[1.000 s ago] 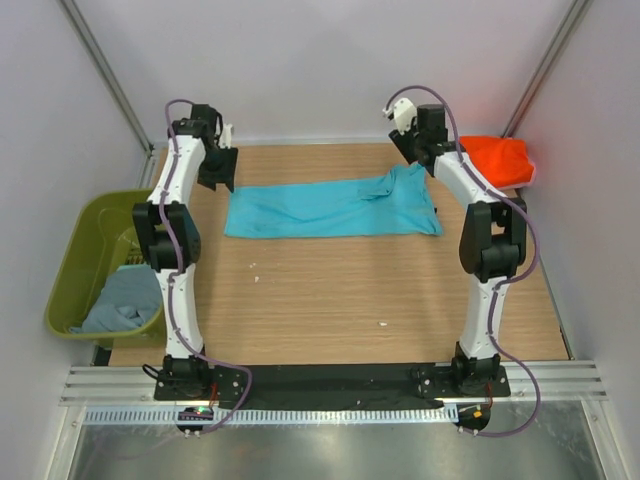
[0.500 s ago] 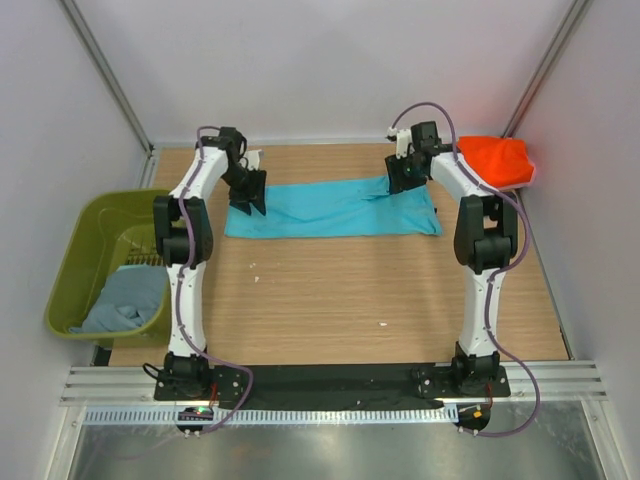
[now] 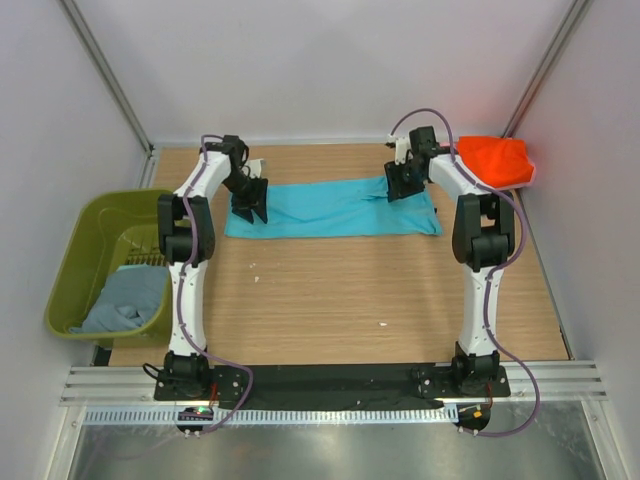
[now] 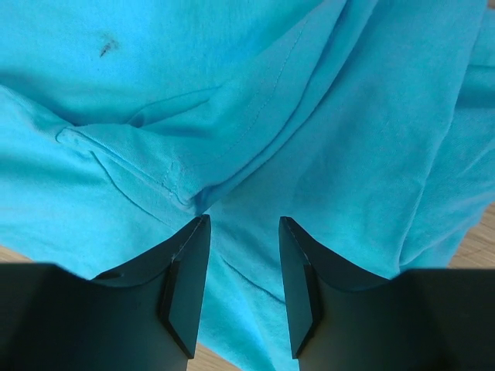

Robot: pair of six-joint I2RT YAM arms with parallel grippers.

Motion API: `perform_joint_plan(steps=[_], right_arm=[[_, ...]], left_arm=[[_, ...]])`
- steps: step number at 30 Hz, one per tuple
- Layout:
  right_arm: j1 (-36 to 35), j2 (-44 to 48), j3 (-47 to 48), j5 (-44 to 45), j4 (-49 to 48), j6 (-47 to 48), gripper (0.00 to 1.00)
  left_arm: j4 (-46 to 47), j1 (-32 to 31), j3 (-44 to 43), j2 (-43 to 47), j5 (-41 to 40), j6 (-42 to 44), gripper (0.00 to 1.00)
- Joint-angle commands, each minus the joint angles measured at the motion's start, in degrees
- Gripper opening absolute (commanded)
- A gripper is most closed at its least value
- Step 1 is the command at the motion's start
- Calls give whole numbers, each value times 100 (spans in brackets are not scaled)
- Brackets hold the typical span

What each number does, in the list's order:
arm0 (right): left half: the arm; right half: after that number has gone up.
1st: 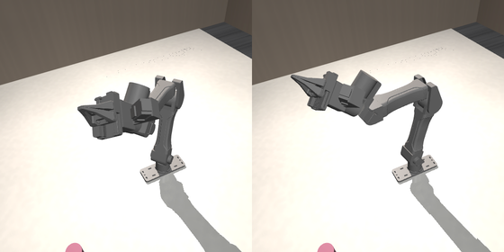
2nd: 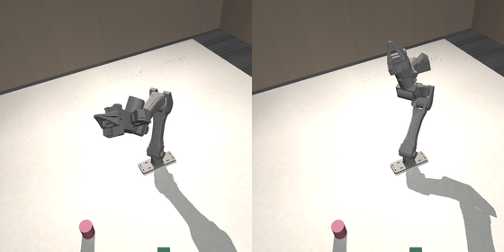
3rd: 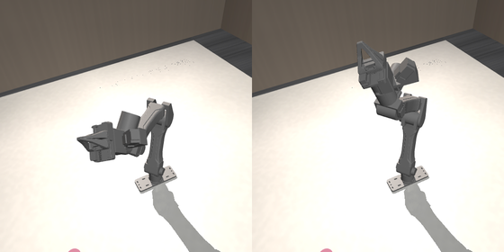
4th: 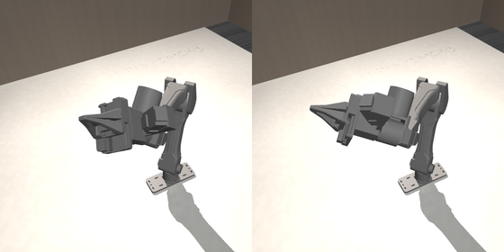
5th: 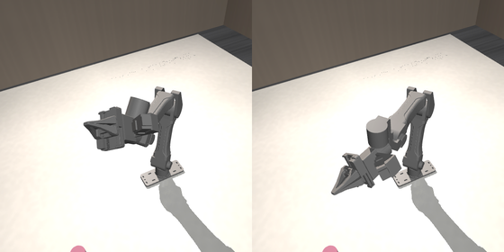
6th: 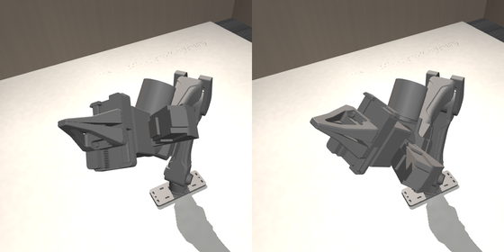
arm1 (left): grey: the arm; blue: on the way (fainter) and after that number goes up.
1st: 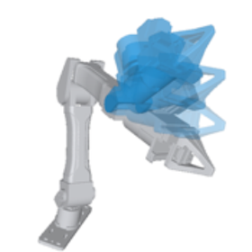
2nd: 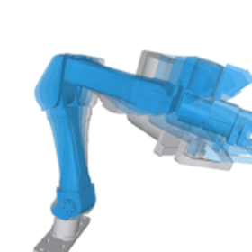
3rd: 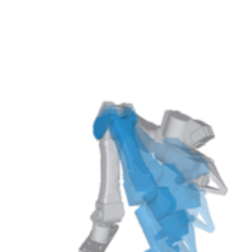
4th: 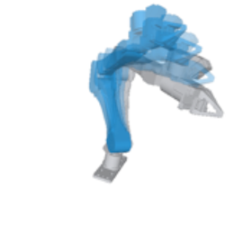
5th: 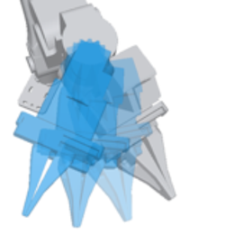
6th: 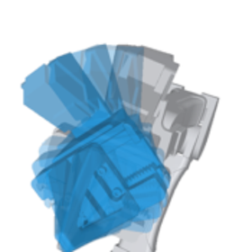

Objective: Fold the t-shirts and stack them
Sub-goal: Fold the tshirt

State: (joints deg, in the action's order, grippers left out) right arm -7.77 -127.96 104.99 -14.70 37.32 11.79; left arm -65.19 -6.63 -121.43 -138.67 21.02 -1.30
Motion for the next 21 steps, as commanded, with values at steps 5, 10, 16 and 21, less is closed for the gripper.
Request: perform_joint_plan(steps=[5,10,16,21], right_arm=[[-198,-659,1496,-51,-331,-300,47],[-277,-1011,2507,46,-497,-520,47],[-225,-371,2097,678,-559,-388,50],[-85,526,1236,794,-595,-581,52]], left_arm=[[6,22,145,103,-18,-19,48],[6,13,216,235,-89,-11,48],[67,4,119,683,-160,59,49],[-73,-40,-311,859,-18,473,62]])
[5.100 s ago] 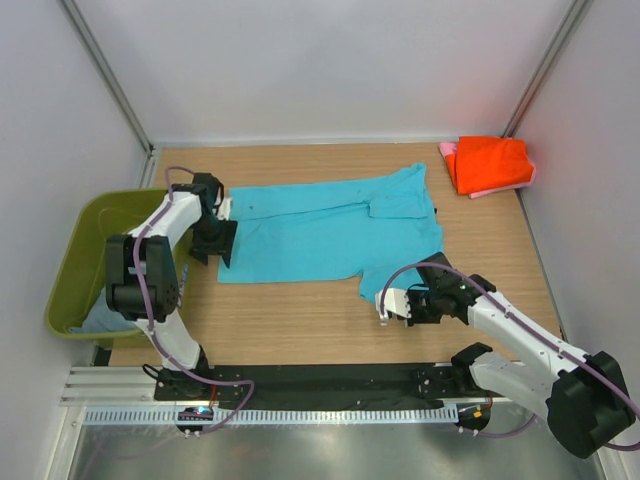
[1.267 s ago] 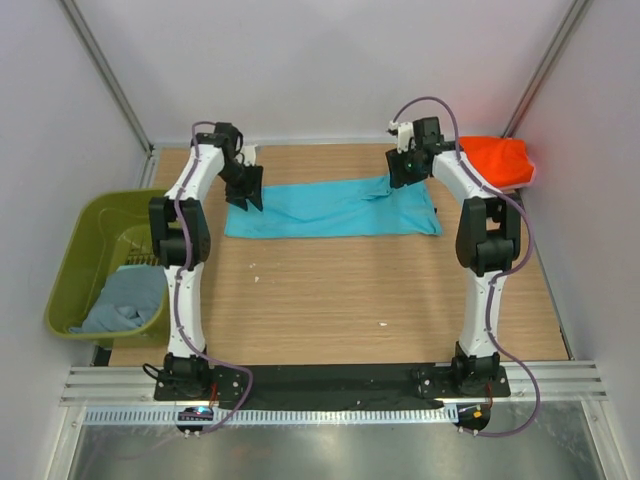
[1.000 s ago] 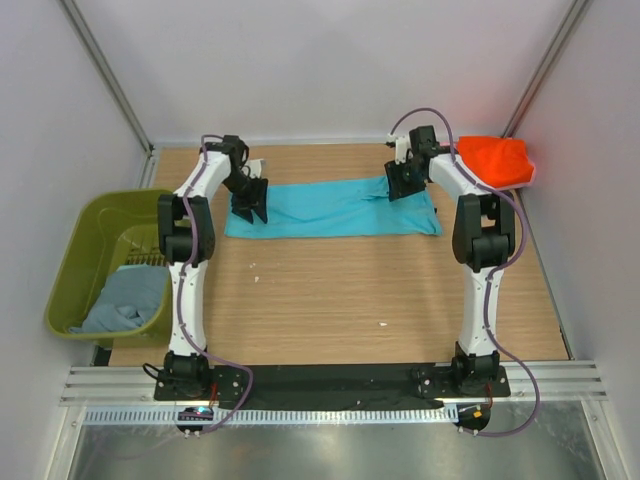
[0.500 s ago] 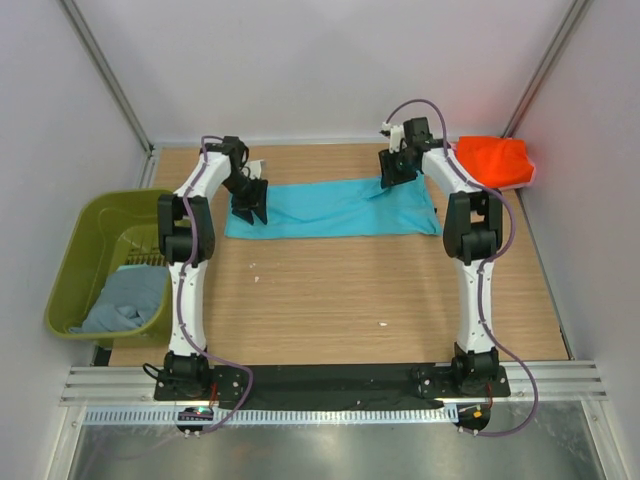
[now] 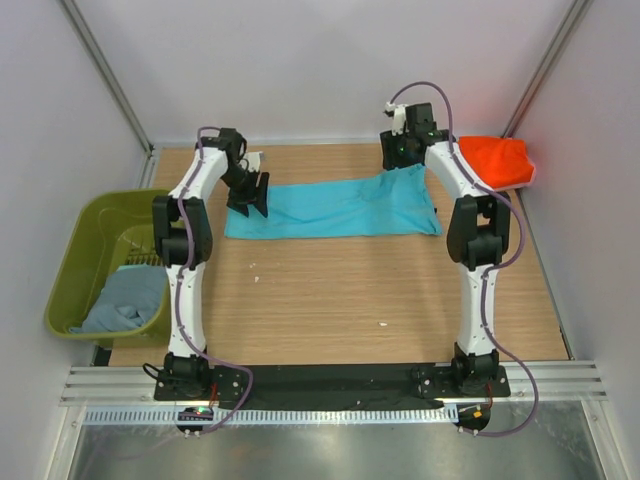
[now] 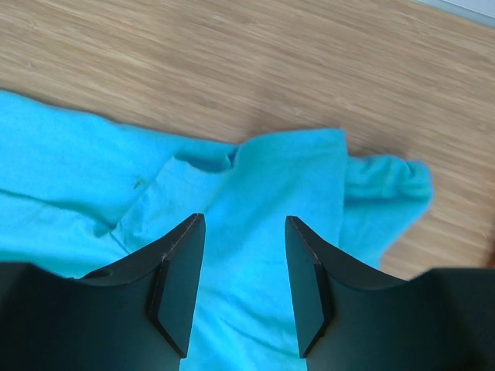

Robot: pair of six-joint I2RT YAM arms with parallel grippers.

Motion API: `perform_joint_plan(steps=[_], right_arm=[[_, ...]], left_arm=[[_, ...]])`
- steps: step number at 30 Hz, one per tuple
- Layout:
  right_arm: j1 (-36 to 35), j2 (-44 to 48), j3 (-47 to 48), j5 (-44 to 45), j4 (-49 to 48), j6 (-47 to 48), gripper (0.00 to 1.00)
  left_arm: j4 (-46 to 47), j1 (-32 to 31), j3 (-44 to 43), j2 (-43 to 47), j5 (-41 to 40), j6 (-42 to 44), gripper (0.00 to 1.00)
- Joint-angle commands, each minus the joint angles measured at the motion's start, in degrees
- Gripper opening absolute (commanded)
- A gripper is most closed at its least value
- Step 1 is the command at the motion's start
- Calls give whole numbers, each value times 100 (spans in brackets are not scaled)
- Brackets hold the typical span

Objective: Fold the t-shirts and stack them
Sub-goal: Fold the tshirt

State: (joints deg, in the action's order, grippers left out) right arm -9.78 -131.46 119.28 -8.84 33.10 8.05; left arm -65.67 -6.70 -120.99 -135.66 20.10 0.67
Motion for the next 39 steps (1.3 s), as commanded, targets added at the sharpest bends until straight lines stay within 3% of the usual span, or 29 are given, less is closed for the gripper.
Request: perform_joint_plan(steps=[1,3,7,11,12,28,39], right_arm=[[134,972,-456,155,-138,-269,52],[134,1140,-712,67,-85,-418,52],[134,1184,-1300,198,-67,-524,53],[134,1096,-1645,339,-94,-507,53],[134,992,-1654,348,-76,-498,53],[143,-291,-741,401,74,-331,54],[73,-1838,1903,453,-190,-796,60]], left_arm=[[106,-33,-338,584,12,320,65],[186,-42,-311,567,-110,408,76],[64,-42,-285,435,-138,417,82],[238,-103,303,566,-120,417,92],[308,-121,434,619,-129,417,99],[1126,-489,2236,1198,-1333,847,100],[1408,-1394,3765,2139,-1553,698,100]])
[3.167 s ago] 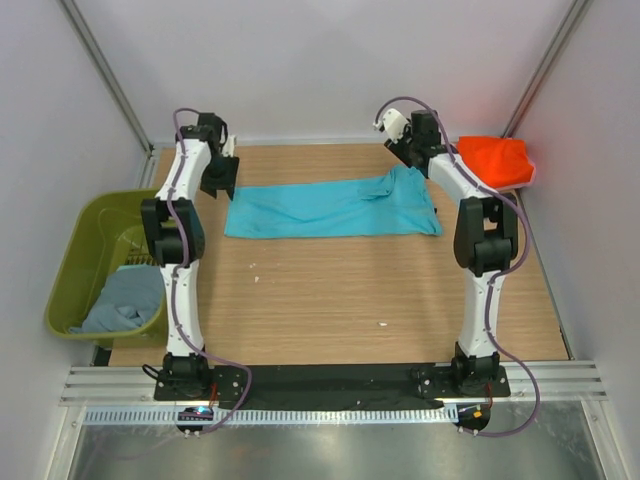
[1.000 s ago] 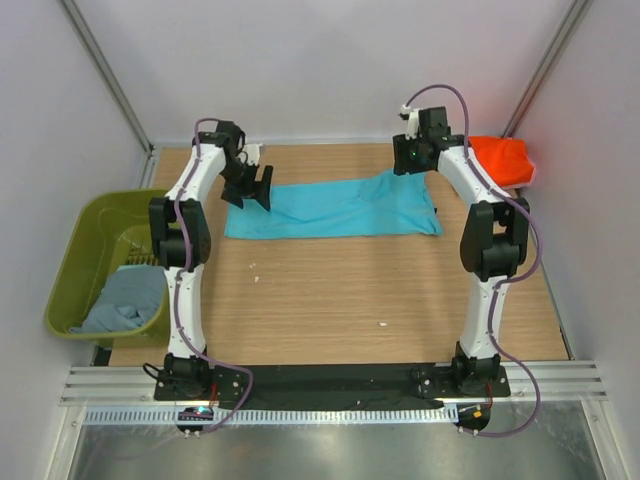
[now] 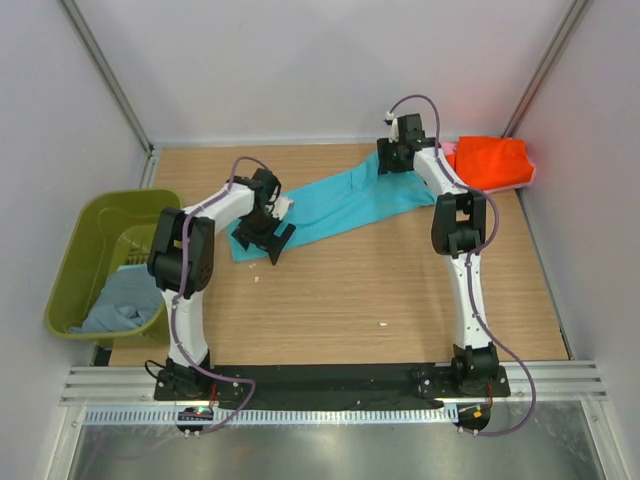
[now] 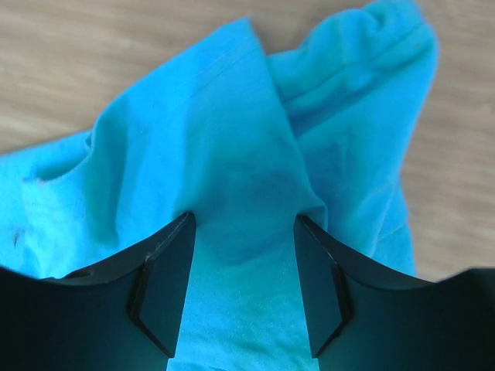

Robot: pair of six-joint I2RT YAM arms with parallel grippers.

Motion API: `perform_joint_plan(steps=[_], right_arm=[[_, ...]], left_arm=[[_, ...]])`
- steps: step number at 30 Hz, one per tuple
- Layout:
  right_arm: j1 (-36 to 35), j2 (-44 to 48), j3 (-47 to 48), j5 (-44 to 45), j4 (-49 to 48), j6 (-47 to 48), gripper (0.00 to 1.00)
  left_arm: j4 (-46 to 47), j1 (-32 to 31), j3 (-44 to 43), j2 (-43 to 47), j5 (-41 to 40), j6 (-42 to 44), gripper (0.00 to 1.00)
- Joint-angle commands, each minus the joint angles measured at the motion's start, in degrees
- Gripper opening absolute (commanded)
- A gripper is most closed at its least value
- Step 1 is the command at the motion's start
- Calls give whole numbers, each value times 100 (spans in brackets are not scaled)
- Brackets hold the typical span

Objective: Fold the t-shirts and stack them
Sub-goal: Fold the tshirt

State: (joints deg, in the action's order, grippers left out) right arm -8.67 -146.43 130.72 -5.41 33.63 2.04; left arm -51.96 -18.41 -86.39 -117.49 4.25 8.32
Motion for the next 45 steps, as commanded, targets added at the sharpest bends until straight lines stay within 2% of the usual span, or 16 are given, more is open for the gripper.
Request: perform_joint_plan(steps=[1,5,10,14,19,20,22,23,27,29,38,45], right_arm=[[-39,-464,997,110,-251,-343,61],[-82,-650,1474,321,-620,-407,63],[-100,-571,1404,365,-577,-371,63],[-100,-448,1211,400,-498,-328,63],[-91,-342,1176,418,-462,-301,63],[-100,-307,1167,427,-462,-301,63],[-91,-272,1158,488,-462,-266,63],[-91,-255,1123,514,-462,-248,63],[-65,-210,1061,778,-462,-231,63],[-39,-219,1096,743,-471,-108,62],[-144,-448,1281,295,-629,-152,63],[-390,-553,1369,189,-796,-99,63]], left_arm=[[55,-311,377,367,32,-84,100],[72,-759,597,569,-99,-198,100],[63,-1129,667,605,-546,-427,100],[169,-1138,781,605,-811,-392,87],[178,-1138,843,490,-1067,-191,56],[187,-1138,852,473,-1075,-173,43],[126,-1138,861,455,-1111,-68,27],[117,-1147,852,429,-1119,20,13],[-15,-1234,834,429,-1067,240,0],[-138,-1349,721,438,-935,328,0],[-859,-2587,167,289,-208,662,0],[-1184,-3448,-378,-194,119,654,0]])
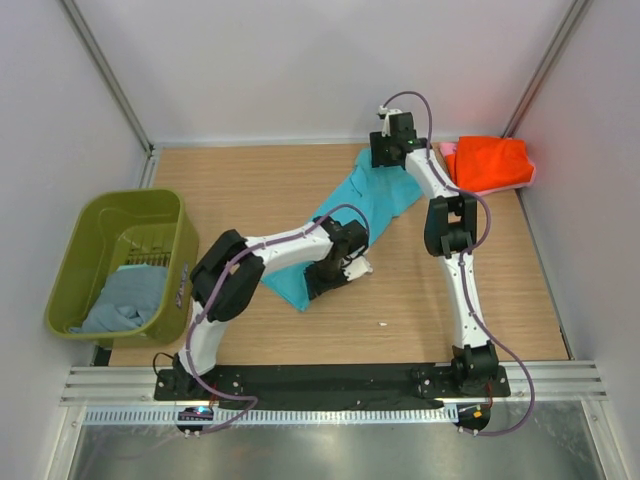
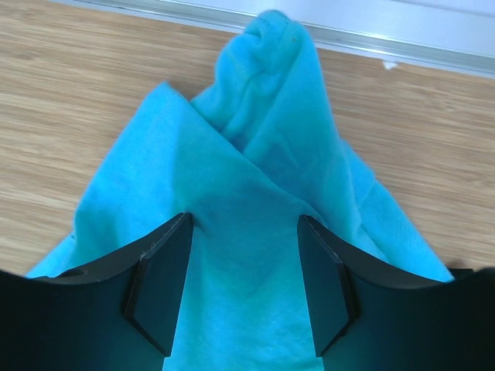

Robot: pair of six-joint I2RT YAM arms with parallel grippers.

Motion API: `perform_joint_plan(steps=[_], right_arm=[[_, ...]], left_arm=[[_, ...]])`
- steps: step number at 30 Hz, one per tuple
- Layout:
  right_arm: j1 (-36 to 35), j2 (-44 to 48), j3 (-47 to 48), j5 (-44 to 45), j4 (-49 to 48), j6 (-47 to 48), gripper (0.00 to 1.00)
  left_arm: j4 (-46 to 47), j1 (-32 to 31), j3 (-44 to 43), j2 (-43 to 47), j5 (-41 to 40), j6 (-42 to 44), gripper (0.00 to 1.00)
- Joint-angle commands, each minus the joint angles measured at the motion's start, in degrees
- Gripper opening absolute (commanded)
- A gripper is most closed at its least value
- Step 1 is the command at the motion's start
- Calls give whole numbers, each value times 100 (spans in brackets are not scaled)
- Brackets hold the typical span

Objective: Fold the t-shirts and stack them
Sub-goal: Fold the tshirt

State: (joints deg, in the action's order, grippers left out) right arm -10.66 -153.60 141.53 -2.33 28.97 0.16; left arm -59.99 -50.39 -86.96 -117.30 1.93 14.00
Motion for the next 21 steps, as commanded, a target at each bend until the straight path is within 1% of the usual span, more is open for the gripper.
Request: perform_joint_plan(steps=[1,8,12,16,18,21], right_arm=[[-244,155,304,-127,-374,98,63],[-454,-82,594,-224,-550,-8,63],[-569,-65,665,-120,-550,-8,63],[-508,311,762,415,-533,-121,64],[-385,514,700,409,-367,-332,64],[-227,919,332,312,-43,-534,64]], left_arm=[[-469,-313,-435,-250,386,77,0],[-549,-814,-752,-390,554,-204,0],[-637,-928,-954,-487,562,-432,0],[-541,-1025,-885,-356,413,-503,0],[-523,-1060,-858,-329,413,-486,0],[-549,-1096,-902,-399,509,-468,0]])
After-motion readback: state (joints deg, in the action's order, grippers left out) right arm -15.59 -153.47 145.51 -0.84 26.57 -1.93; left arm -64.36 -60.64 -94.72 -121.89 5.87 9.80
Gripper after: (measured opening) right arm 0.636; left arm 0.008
